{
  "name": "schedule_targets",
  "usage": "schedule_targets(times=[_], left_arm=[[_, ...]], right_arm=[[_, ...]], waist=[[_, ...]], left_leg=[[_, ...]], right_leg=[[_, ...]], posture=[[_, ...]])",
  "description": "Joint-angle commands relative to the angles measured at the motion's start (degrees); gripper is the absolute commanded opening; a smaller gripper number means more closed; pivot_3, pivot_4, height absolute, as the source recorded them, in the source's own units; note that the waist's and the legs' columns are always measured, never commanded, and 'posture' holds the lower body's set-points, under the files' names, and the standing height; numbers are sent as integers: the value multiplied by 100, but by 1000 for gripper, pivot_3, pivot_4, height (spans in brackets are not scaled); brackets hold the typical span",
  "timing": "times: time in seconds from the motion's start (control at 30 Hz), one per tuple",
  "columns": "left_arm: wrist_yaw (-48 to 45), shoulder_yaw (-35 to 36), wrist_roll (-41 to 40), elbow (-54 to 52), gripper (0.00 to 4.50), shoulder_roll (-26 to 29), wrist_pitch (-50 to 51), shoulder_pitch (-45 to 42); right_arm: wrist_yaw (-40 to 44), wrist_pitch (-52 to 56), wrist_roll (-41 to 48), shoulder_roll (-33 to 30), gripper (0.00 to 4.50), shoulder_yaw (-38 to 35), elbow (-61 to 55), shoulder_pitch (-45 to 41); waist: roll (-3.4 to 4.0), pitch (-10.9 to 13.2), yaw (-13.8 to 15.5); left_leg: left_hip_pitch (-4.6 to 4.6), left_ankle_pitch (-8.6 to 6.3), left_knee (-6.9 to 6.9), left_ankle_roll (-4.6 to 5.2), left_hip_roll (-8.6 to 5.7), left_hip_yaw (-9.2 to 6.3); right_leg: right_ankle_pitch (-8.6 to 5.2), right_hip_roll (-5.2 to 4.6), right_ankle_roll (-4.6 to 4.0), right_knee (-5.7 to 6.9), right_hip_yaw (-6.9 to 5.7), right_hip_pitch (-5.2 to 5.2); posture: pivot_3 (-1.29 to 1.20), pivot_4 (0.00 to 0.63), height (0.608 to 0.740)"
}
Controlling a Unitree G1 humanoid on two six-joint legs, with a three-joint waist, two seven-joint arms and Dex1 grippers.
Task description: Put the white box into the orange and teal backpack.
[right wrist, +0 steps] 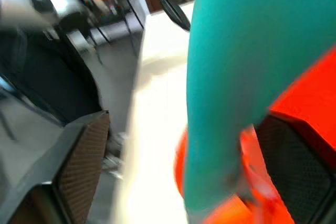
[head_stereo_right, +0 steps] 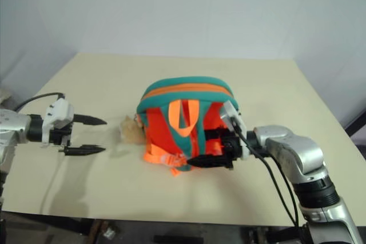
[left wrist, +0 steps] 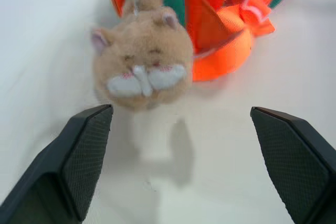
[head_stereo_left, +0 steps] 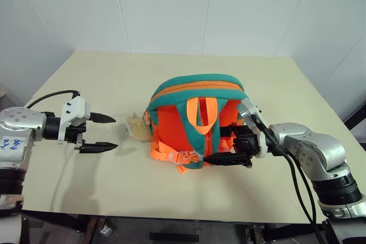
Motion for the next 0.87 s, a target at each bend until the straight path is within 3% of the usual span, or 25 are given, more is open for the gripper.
schedule_targets(times=[0.03,0.33,0.6,0.87], left_arm=[[133,510,-534,-679,4464,59,299,348],[621,1073,-1667,-1919,4464,-288,1262,1107],[504,900,-1821,-1986,4464,-492,1208,1361],[364,907,-1685,-1560,4464,-447,838,1388]], right_arm=[[261,-855,-507,-250,4500,-126,243,152],[510,-1275,-498,-837,4500,-914,564,543],[583,-1983,-719,-1332,4500,-1688,953,746],[422,-2514,-607,-1286,4500,-2364,701,1489]], waist=[[-1,0,19],[0,1,103],[0,1,101],[1,1,102]], left_leg=[[0,0,2,0,0,0],[1,0,5,0,1,0],[6,0,5,0,0,3],[10,0,3,1,0,4]], right_leg=[[0,0,0,1,0,0],[1,-1,1,3,1,2],[1,0,0,-1,2,6],[1,0,0,-5,3,13]], posture=[[0,150,740],[0,150,740],[0,150,740],[0,150,740]])
